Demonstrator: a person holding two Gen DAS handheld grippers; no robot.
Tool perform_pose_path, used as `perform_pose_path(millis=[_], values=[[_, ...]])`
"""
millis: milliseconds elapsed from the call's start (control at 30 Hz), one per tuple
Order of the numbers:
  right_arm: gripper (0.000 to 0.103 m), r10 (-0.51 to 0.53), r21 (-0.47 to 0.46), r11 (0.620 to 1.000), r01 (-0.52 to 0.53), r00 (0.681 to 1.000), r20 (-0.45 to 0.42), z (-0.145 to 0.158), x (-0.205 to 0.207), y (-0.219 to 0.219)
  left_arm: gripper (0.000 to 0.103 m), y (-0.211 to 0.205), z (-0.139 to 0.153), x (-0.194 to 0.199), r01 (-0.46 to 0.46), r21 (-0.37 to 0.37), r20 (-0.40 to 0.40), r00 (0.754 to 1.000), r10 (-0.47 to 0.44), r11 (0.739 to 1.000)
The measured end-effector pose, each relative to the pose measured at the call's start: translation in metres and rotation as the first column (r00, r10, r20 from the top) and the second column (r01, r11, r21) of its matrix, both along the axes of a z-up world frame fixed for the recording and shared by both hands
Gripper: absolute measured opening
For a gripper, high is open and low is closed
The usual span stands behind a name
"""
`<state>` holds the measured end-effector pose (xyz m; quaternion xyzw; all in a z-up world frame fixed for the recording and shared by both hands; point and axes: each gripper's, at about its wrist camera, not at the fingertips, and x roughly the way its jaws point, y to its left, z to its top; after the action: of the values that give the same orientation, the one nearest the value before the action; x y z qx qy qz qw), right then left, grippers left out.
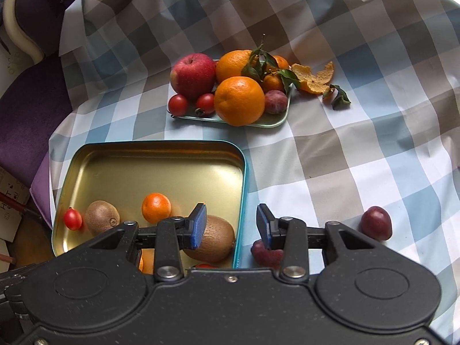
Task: Organize fruits
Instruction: 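Open both grippers to drop the tangerines into the tray, then move both tools away from the tray toward dark red plums on the cloth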
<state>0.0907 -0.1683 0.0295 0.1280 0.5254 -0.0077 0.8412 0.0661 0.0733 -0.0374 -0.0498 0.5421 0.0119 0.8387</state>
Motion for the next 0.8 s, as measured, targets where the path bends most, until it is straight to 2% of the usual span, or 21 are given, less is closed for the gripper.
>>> perform_pose_path(millis=[67, 200, 333, 400, 500, 633, 800], values=[[0.048, 0.001, -0.002, 1.0, -0.002, 1.0, -0.025, 0.0, -0.002, -0.007, 0.046, -0.001, -0.002, 0.001, 0.0, 0.002, -0.005, 1.0, 0.0, 1.0], [0.048, 0.075, 0.02, 0.997, -0.073, 0.994, -0.084, 0.002, -0.018, -0.024, 0.046, -0.007, -0.002, 0.004, 0.008, -0.013, -0.008, 1.0, -0.008, 1.0], [0.048, 0.077, -0.081, 0.993, -0.088, 0.989, -0.128, -0.012, -0.041, -0.03, 0.046, -0.016, -0.002, 0.003, 0.031, 0.005, 0.0, 1.0, -0.031, 1.0], [0.048, 0.072, -0.101, 0.991, -0.088, 0.985, -0.154, -0.022, -0.042, -0.031, 0.046, -0.018, -0.001, 0.002, 0.03, 0.007, 0.004, 1.0, -0.03, 1.0], [0.048, 0.09, -0.049, 0.994, -0.1, 0.978, -0.189, -0.032, -0.043, -0.033, 0.046, -0.019, -0.001, 0.004, 0.021, -0.002, 0.001, 1.0, -0.021, 1.0], [0.048, 0.104, -0.07, 0.99, -0.12, 0.974, -0.203, -0.038, -0.047, -0.028, 0.046, -0.023, 0.0, 0.005, 0.025, -0.005, 0.003, 1.0, -0.025, 1.0], [0.048, 0.136, -0.011, 0.99, -0.143, 0.961, -0.242, -0.052, -0.05, -0.023, 0.046, -0.027, 0.001, 0.005, 0.036, -0.004, 0.006, 0.999, -0.036, 0.999]])
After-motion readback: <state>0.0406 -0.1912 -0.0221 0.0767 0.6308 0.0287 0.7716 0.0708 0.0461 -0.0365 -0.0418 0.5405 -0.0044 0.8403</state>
